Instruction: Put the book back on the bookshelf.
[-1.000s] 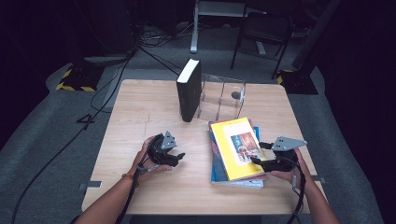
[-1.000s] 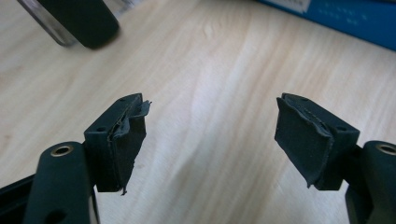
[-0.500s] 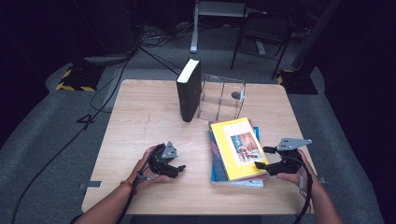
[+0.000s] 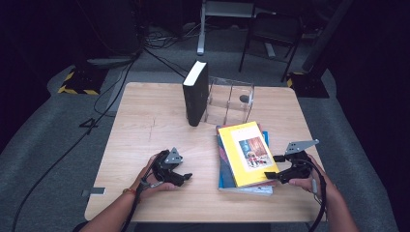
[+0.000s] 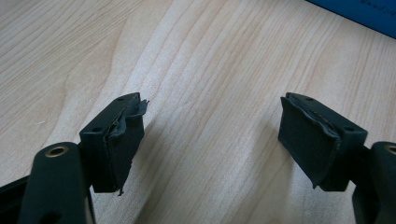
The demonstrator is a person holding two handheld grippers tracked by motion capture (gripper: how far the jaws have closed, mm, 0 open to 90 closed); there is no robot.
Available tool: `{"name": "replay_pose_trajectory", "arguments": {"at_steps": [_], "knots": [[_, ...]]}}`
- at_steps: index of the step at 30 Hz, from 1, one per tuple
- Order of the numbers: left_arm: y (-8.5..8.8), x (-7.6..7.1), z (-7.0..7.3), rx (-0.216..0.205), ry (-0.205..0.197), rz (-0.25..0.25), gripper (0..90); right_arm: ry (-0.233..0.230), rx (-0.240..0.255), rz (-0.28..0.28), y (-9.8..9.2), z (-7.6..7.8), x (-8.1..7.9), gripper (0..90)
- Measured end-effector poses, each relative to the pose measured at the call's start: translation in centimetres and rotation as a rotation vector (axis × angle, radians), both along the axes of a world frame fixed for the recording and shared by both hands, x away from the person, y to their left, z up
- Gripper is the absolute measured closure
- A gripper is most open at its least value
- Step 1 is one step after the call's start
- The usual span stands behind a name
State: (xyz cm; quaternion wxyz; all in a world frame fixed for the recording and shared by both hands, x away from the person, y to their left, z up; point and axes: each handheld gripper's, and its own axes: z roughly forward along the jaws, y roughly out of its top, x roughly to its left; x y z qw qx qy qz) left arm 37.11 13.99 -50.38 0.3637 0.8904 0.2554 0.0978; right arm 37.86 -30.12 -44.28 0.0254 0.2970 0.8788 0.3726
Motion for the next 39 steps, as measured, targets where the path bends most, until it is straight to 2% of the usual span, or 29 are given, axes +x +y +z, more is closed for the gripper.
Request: {"name": "replay_pose_trajectory", "arguments": {"at_steps": [1,5,12,16,20,30,39], "knots": [[-0.1,0.0,0.0,0.002,-0.002,-0.004,20.9,0.014,-0.008,0.002,0.1,0.0,0.2,16.2],[-0.3,0.0,0.0,0.002,0.000,-0.011,20.4,0.000,-0.054,0.021,0.7,0.4,0.3,15.4],[-0.7,0.0,0.0,0.002,0.000,-0.017,19.8,-0.036,-0.078,0.038,0.9,0.8,0.1,18.2],[-0.8,0.1,0.0,0.000,0.001,-0.020,19.8,-0.066,-0.083,0.033,1.0,1.2,-0.1,23.5],[-0.9,0.1,0.0,0.001,0.001,-0.020,19.7,-0.071,-0.089,0.051,1.2,1.3,-0.2,24.2],[-1.2,0.2,0.0,0.001,0.002,-0.015,19.9,-0.094,-0.067,0.048,1.6,1.5,0.0,26.1],[-1.8,0.8,0.0,-0.001,0.005,0.007,21.9,-0.087,-0.041,0.014,2.5,1.6,1.1,28.3]]}}
